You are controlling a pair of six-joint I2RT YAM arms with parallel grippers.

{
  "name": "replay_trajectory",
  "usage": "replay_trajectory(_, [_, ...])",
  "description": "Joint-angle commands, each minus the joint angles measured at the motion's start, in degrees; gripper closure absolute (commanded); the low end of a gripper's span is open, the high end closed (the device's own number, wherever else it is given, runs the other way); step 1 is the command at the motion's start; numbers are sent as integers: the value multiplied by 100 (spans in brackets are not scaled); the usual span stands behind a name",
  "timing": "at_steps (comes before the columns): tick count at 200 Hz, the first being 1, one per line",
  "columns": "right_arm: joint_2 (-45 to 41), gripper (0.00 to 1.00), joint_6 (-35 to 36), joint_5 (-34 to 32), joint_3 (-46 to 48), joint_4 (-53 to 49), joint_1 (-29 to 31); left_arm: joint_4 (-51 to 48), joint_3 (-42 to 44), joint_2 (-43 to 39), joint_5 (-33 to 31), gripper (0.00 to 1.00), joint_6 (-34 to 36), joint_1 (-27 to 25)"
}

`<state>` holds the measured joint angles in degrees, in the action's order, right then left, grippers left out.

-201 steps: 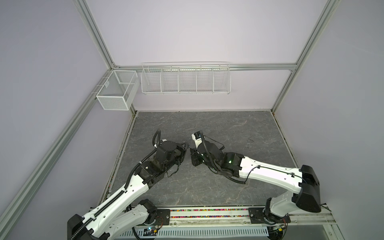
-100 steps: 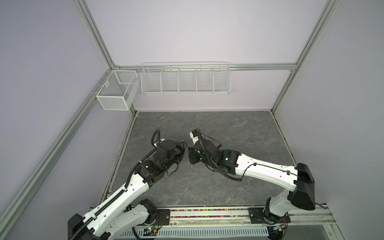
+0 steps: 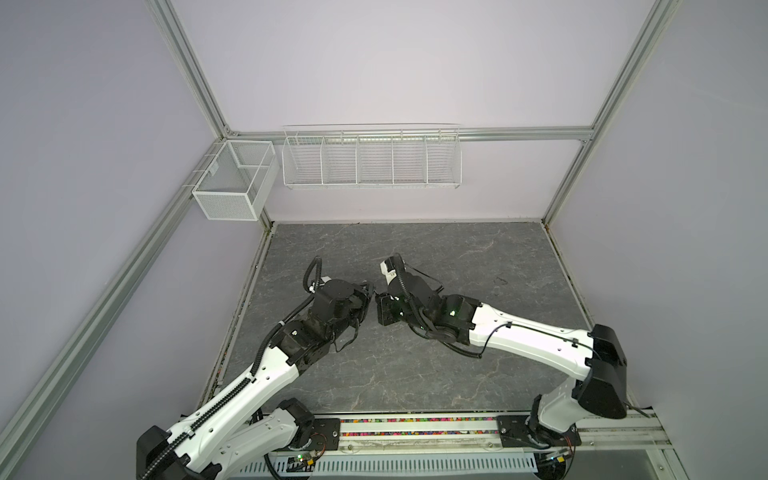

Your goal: Unlock with the key

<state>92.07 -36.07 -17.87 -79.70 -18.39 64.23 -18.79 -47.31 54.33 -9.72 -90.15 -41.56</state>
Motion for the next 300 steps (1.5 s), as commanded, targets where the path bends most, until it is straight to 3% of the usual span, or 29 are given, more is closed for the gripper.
replay_trajectory(1, [3,94,177,-527,-197,-75,-23,100,-255,-34,337,100,43,-122])
replay_trajectory(40, [-134,94,444,-1301,-150,-29,-8,19,-253,-23,357,100,1,-133])
replay_trajectory(68, [-5,94,581,-1316,-229,-44,-4,55,-285,-6,399,100,-35,-147])
replay_trajectory(96, [237,93,360,-402,-195,319,-2,334,-329,61,411,100,-136,-252])
replay_trajectory(136, [214,94,-214,1451,-19,1335,-174,623,-232,77,608,100,-54,-300])
replay_trajectory(170, [-95,94,-621,2010,263,1791,-459,379,-227,14,1040,100,484,-299])
replay_trajectory(198, [-192,94,250,1190,98,1126,-314,352,64,-91,1148,100,566,-296])
replay_trajectory(228, [-108,94,1558,-713,-81,508,118,-79,45,-298,854,100,579,-296])
replay_trajectory(251, [75,94,2064,-1739,-316,271,304,-142,102,-419,802,100,404,-300])
replay_trajectory(261, [103,94,2148,-1855,-360,318,340,-60,115,-428,835,100,350,-298])
replay_trajectory(280, [63,94,1851,-1180,-380,557,302,25,59,-389,882,100,398,-299])
replay_trajectory(300, [18,94,787,440,-380,965,44,429,125,-377,971,100,496,-293])
